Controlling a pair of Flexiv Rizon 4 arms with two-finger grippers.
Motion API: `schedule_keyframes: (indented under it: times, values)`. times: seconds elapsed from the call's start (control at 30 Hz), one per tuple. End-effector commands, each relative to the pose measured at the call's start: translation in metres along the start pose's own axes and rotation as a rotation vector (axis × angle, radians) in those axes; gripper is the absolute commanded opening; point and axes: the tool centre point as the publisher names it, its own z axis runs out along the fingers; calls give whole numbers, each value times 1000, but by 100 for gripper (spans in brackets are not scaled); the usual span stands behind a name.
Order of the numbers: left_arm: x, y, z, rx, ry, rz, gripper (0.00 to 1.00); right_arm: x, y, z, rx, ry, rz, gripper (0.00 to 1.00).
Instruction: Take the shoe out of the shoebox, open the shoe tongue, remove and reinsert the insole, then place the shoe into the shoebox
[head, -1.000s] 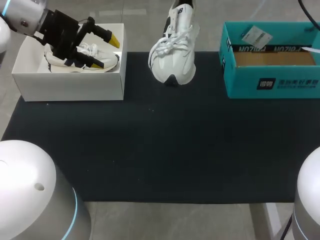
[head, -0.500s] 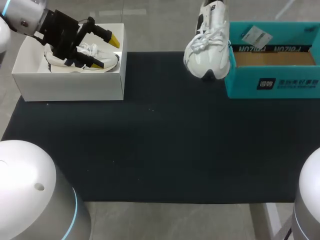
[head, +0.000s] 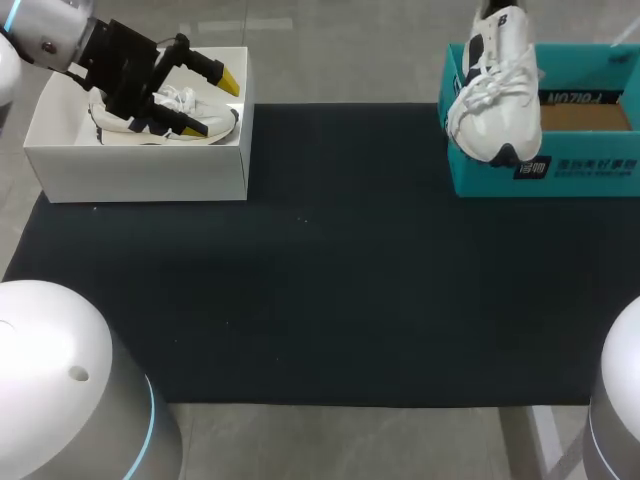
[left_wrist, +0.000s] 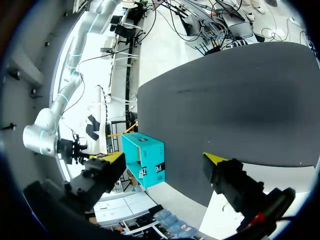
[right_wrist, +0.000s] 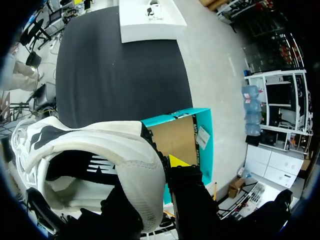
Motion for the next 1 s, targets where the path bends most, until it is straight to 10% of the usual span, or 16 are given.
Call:
schedule_keyframes:
  times: [0.03,0.4,1.0]
  values:
    - [0,0,0,0,3,1,100,0,0,-1,1,0,-1,0]
    - [0,0,0,0,3,1,100,0,0,-1,1,0,-1,0]
    - [0,0,0,0,3,1,100,-61,-128,47,-44,-36,-73,0]
